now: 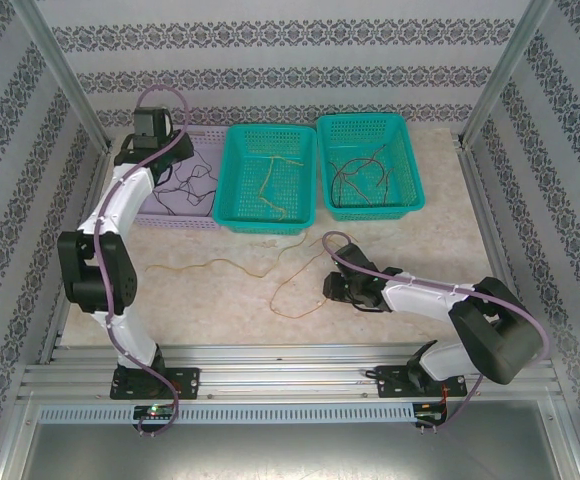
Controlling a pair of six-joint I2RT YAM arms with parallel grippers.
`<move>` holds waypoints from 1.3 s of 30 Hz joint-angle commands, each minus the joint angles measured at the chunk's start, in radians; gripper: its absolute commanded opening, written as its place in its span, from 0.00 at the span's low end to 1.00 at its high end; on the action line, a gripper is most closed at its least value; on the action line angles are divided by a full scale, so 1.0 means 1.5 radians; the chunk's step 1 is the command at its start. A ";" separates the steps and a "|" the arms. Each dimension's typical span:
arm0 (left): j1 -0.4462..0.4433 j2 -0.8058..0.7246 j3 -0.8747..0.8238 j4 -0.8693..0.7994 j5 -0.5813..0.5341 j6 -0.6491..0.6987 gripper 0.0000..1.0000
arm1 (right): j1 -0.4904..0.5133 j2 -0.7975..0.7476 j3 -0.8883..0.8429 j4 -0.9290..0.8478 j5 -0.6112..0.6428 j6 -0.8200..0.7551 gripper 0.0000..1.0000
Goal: Untangle the cables
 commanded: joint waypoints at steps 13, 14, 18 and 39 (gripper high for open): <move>0.002 -0.044 0.012 -0.006 0.033 -0.041 0.83 | 0.011 0.052 -0.001 0.113 0.041 -0.019 0.06; 0.003 -0.052 0.009 -0.007 0.038 -0.045 0.86 | 0.012 0.051 0.002 0.111 0.040 -0.019 0.05; 0.001 -0.086 0.012 -0.034 0.061 -0.061 0.96 | 0.015 0.023 0.009 0.091 0.050 -0.023 0.00; -0.012 -0.050 0.119 -0.220 0.026 -0.036 1.00 | 0.030 -0.262 0.021 -0.081 0.096 -0.048 0.00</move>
